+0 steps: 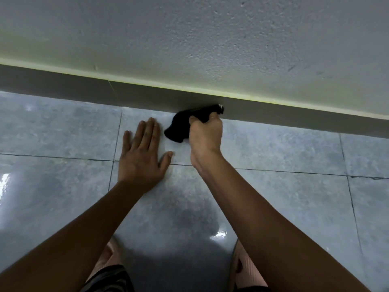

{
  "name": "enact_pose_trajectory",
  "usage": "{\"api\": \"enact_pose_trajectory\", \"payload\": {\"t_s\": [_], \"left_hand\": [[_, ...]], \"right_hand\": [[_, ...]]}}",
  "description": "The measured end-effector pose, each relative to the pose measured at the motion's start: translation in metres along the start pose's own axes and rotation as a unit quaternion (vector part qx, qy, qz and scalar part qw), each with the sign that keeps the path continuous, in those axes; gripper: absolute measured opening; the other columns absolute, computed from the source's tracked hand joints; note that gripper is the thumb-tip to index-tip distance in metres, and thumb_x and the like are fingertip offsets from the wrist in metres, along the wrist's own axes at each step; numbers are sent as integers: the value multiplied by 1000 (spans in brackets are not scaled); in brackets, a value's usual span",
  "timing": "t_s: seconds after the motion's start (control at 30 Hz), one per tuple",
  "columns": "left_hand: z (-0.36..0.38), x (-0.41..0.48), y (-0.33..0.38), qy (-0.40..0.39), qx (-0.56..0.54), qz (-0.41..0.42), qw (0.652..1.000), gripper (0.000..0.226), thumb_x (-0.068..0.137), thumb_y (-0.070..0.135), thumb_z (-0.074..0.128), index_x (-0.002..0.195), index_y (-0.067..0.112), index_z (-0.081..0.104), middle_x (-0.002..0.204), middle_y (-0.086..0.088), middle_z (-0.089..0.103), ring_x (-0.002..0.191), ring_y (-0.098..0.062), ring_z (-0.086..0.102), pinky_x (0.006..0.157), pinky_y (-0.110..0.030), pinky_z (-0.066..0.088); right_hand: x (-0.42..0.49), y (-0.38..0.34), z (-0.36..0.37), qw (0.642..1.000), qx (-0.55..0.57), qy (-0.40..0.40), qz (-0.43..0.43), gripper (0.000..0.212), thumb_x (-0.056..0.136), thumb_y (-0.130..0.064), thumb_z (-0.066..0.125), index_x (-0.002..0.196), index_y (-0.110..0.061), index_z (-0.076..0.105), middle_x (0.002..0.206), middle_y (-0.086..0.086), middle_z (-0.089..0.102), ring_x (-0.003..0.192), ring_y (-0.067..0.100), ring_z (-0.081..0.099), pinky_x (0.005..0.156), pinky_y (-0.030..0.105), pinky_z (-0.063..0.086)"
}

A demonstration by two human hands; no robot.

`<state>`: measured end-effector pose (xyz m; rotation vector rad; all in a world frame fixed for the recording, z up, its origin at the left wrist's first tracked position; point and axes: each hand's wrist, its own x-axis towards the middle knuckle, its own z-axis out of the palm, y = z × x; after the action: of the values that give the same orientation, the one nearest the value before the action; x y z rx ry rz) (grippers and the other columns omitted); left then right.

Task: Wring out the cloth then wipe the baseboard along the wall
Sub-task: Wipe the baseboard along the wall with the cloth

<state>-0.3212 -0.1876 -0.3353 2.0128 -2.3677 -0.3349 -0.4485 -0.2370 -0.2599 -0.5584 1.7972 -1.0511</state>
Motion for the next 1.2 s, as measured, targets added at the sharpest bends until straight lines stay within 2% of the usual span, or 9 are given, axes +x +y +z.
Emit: {"api": "enact_pose_trajectory", "payload": {"t_s": [0.27,0.4,0.53,0.67,0.73,0.83,1.03,1.1,1.2], "left_hand": [[0,1,-5,-11,10,14,1000,81,86,62,5,150,13,-6,158,-4,-8,144,-16,-10,115,-42,-8],[3,3,-2,-3,1,14,1000,81,88,61,10,151,13,-3,159,-6,-4,145,-19,-6,116,-43,-5],[5,3,0,-2,-1,13,1000,80,88,60,11,151,12,-2,159,-6,-3,145,-20,-5,116,-44,-4],[3,1,15,-4,-19,0,1000,78,88,56,9,150,10,-5,159,-9,-4,145,-22,-8,116,-43,-7],[4,-2,27,-6,-26,1,1000,76,88,55,7,149,11,-7,159,-10,-4,144,-21,-9,116,-42,-7],[10,-3,44,-6,-26,24,999,76,89,56,5,149,12,-9,158,-8,-7,143,-20,-13,116,-42,-7],[14,1,50,-7,-21,26,999,74,90,54,9,150,12,-4,157,-5,-8,145,-21,-9,117,-43,-4],[15,1,52,-7,-18,25,999,73,91,53,11,150,12,-3,157,-5,-7,145,-21,-8,117,-43,-3],[15,1,55,-5,-14,23,1000,73,92,53,13,150,13,-3,157,-4,-8,145,-21,-8,117,-43,-3]], "right_hand": [[10,-2,-23,997,43,56,-5,35,87,3,52,121,-2,52,88,-1,60,70,5,57,57,5,43],[12,-3,-14,999,20,35,30,27,84,4,53,110,-2,54,98,6,62,84,18,59,68,20,45],[9,-8,-39,997,50,-31,58,23,84,7,49,76,-14,52,77,0,57,72,14,55,64,22,44],[3,-12,-76,997,-81,2,-18,22,88,-4,40,86,-9,62,73,6,58,67,22,56,62,29,43],[8,-12,-93,961,-235,11,-145,28,90,-5,40,103,-11,64,82,6,60,71,23,54,61,26,40],[22,-6,-100,851,-414,-21,-321,50,83,6,44,125,-14,59,107,10,65,89,27,56,71,29,43],[45,30,-92,632,-635,-88,-435,61,76,-6,27,120,-22,67,130,6,61,113,36,57,96,51,42],[45,36,-97,613,-649,-63,-447,62,75,-9,24,118,-23,67,131,10,59,119,38,52,99,56,38],[37,41,-105,644,-608,-7,-465,56,76,-11,31,121,-21,64,132,12,56,116,31,41,98,50,36]]}}
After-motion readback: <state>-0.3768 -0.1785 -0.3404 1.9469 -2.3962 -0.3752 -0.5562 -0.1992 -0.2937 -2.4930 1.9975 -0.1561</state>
